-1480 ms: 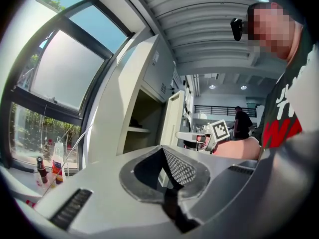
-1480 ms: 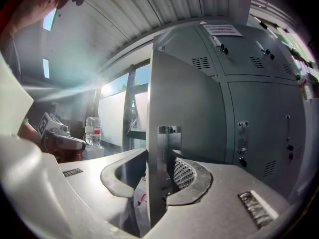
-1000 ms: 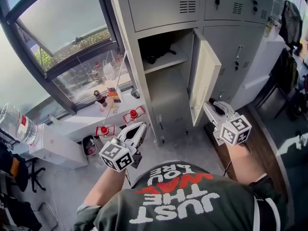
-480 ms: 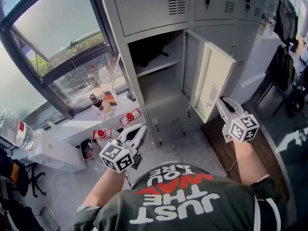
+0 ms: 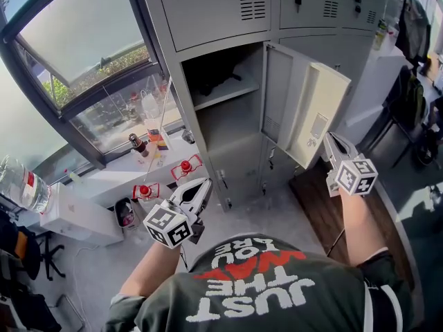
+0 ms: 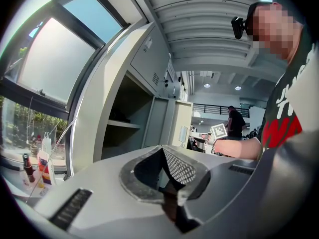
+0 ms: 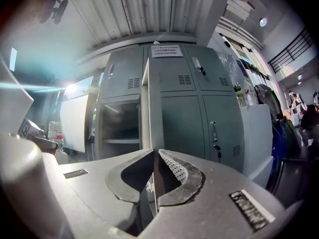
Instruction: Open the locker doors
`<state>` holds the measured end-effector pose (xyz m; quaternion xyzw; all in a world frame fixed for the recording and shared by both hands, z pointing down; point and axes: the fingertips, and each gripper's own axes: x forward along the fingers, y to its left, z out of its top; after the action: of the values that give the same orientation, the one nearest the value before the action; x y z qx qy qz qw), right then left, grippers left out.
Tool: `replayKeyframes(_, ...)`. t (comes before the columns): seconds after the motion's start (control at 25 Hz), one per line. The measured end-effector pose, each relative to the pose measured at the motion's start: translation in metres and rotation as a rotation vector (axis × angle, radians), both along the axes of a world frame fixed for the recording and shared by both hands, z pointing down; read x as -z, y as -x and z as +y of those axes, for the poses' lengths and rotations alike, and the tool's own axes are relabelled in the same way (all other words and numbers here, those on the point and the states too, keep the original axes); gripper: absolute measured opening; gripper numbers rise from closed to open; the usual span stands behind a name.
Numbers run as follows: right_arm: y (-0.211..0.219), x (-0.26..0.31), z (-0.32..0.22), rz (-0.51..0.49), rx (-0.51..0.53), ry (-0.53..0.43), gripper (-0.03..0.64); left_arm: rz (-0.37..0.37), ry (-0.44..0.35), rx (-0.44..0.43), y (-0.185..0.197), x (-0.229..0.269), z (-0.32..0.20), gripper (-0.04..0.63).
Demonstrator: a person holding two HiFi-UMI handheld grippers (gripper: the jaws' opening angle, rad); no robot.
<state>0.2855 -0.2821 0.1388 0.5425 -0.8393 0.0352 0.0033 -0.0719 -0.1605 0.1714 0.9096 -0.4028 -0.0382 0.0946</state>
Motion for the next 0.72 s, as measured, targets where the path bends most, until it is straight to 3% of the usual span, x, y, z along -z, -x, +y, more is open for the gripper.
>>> replayKeyframes(0.52, -0.006, -0.002, 0.021, -0.023, -0.074, 0.003, 0.055, 0.007, -0.001, 0.011, 0.001, 0.001, 0.001, -0.003)
replayKeyframes(0.72, 0.039, -0.045, 0.048, -0.015, 0.022, 0.088, 0.055, 0.008, -0.002, 0.024, 0.006, 0.001, 0.004, -0.003)
